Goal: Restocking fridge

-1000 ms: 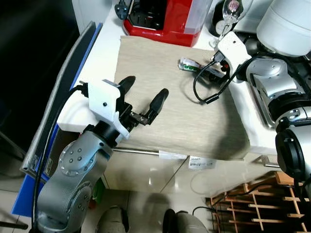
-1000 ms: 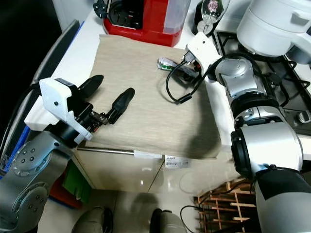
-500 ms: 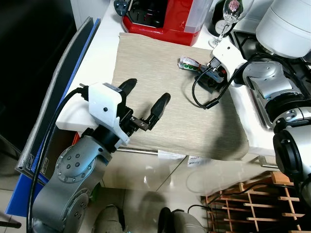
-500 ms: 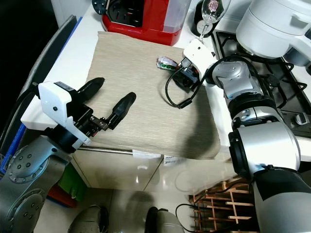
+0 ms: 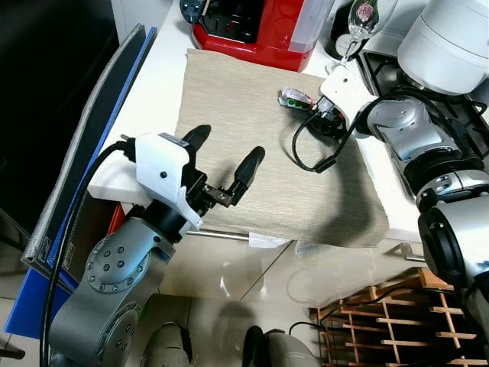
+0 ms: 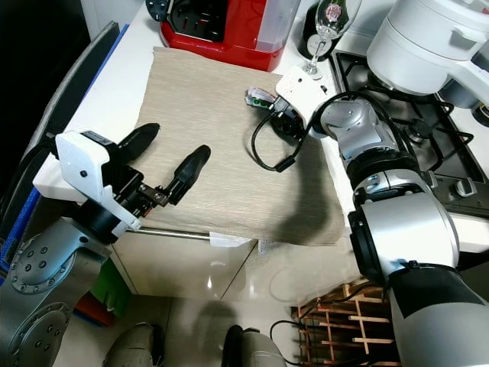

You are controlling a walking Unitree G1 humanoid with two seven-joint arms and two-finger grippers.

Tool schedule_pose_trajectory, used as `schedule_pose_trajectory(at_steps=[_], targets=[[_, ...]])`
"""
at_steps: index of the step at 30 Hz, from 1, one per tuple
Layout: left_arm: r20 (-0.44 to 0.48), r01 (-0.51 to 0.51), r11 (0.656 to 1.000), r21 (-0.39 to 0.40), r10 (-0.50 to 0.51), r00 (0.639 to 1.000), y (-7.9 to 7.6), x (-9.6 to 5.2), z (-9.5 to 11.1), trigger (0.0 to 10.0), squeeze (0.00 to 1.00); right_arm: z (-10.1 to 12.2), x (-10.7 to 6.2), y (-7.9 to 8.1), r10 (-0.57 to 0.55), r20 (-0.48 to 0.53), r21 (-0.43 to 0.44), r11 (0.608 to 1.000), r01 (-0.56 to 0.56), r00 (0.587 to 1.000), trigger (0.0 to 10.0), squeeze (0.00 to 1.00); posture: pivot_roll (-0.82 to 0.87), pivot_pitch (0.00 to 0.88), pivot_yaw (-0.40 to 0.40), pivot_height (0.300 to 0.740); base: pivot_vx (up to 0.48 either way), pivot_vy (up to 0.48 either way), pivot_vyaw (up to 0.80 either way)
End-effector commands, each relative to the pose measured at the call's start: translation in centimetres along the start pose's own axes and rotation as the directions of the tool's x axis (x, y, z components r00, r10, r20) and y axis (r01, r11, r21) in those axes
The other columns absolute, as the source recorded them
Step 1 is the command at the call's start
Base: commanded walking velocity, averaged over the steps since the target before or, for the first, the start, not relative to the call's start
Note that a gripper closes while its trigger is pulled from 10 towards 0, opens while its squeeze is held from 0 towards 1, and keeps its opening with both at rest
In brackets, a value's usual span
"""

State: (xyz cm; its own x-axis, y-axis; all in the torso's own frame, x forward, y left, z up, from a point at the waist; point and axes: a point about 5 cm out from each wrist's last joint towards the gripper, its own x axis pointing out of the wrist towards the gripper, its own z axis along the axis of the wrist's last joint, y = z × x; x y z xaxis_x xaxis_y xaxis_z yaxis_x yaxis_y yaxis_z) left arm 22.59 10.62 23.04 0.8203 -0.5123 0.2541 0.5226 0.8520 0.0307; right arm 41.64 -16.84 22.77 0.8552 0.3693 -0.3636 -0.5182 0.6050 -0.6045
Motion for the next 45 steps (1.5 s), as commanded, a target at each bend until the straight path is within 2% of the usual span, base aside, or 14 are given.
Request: schedule_pose_trajectory(at_steps=[1, 4, 7, 10, 13, 19, 29, 35, 36, 37, 40, 45], targets=[[0.001, 0.007, 1.000, -0.006, -0.007, 1.000, -0.3, -0.1, 0.1, 10.0, 0.00, -1.6, 0.0, 0.5, 0.006, -0.057, -0.001, 1.000, -0.006, 0.998, 0.0, 0.00, 0.20, 0.184, -0.193, 0.740, 0.000, 0.000, 0.00], [-0.001, 0.003, 1.000, -0.006, -0.003, 1.000, -0.3, -0.1, 0.0, 10.0, 0.00, -1.6, 0.0, 0.5, 0.002, -0.055, 0.001, 1.000, -0.002, 0.998, 0.0, 0.00, 0.20, 0.186, -0.195, 0.740, 0.000, 0.000, 0.00], [-0.003, -0.002, 1.000, -0.008, 0.002, 1.000, -0.3, 0.1, -0.1, 10.0, 0.00, -1.5, -0.2, 0.0, -0.050, -0.035, 0.059, 0.997, 0.052, 0.998, 0.0, 0.00, 0.19, 0.185, -0.195, 0.740, 0.000, 0.000, 0.00], [-0.004, -0.003, 1.000, -0.009, 0.003, 1.000, -0.3, 0.1, -0.1, 10.0, 0.00, -1.4, -0.2, -0.1, -0.063, -0.028, 0.080, 0.995, 0.065, 0.998, 0.0, 0.00, 0.19, 0.185, -0.195, 0.740, 0.000, 0.000, 0.00], [-0.003, 0.000, 1.000, -0.008, 0.000, 1.000, -0.2, 0.3, -0.2, 10.0, 0.00, -0.9, -0.4, -1.0, -0.134, 0.009, 0.172, 0.976, 0.131, 0.991, 0.0, 0.00, 0.18, 0.180, -0.188, 0.740, 0.000, 0.000, 0.00], [-0.005, 0.011, 1.000, -0.008, -0.011, 1.000, 0.0, 0.7, -0.3, 10.0, 0.00, 0.7, -1.0, -2.5, -0.208, 0.097, 0.257, 0.950, 0.177, 0.973, 0.0, 0.00, 0.16, 0.167, -0.169, 0.740, 0.000, 0.000, 0.00], [-0.003, 0.053, 0.999, -0.013, -0.053, 0.999, 0.1, 1.6, -0.6, 10.0, 0.00, 3.2, -2.2, -4.6, -0.260, 0.237, 0.286, 0.939, 0.189, 0.936, 0.0, 0.00, 0.12, 0.142, -0.137, 0.740, 0.000, 0.000, 0.00], [-0.001, 0.079, 0.997, -0.013, -0.079, 0.997, 0.1, 2.3, -0.7, 10.0, 0.00, 3.6, -2.6, -5.2, -0.265, 0.230, 0.230, 0.950, 0.212, 0.936, 0.0, 0.00, 0.10, 0.126, -0.124, 0.740, 0.000, 0.000, 0.00], [-0.001, 0.083, 0.996, -0.012, -0.083, 0.997, 0.0, 2.4, -0.8, 10.0, 0.00, 3.5, -2.7, -5.4, -0.276, 0.220, 0.193, 0.952, 0.236, 0.935, 8.7, 0.76, 0.10, 0.119, -0.120, 0.740, 0.000, 0.000, 0.00], [-0.003, 0.085, 0.996, -0.011, -0.085, 0.996, 0.0, 2.5, -0.8, 10.0, 0.00, 3.4, -2.7, -5.5, -0.277, 0.209, 0.136, 0.958, 0.253, 0.938, 10.0, 1.00, 0.10, 0.115, -0.118, 0.740, 0.000, 0.000, 0.00], [-0.016, 0.082, 0.997, 0.004, -0.082, 0.997, 0.2, 2.9, -1.2, 10.0, 0.00, 3.3, -2.8, -5.5, -0.266, 0.197, 0.113, 0.962, 0.248, 0.944, 10.0, 1.00, 0.09, 0.110, -0.116, 0.740, 0.000, 0.000, 0.00], [-0.009, 0.119, 0.991, 0.060, -0.118, 0.993, -0.3, 3.2, -1.2, 10.0, 0.00, 2.5, -3.3, -6.1, -0.281, 0.161, 0.153, 0.954, 0.258, 0.946, 10.0, 1.00, 0.11, 0.096, -0.124, 0.740, 0.000, 0.000, 0.00]])
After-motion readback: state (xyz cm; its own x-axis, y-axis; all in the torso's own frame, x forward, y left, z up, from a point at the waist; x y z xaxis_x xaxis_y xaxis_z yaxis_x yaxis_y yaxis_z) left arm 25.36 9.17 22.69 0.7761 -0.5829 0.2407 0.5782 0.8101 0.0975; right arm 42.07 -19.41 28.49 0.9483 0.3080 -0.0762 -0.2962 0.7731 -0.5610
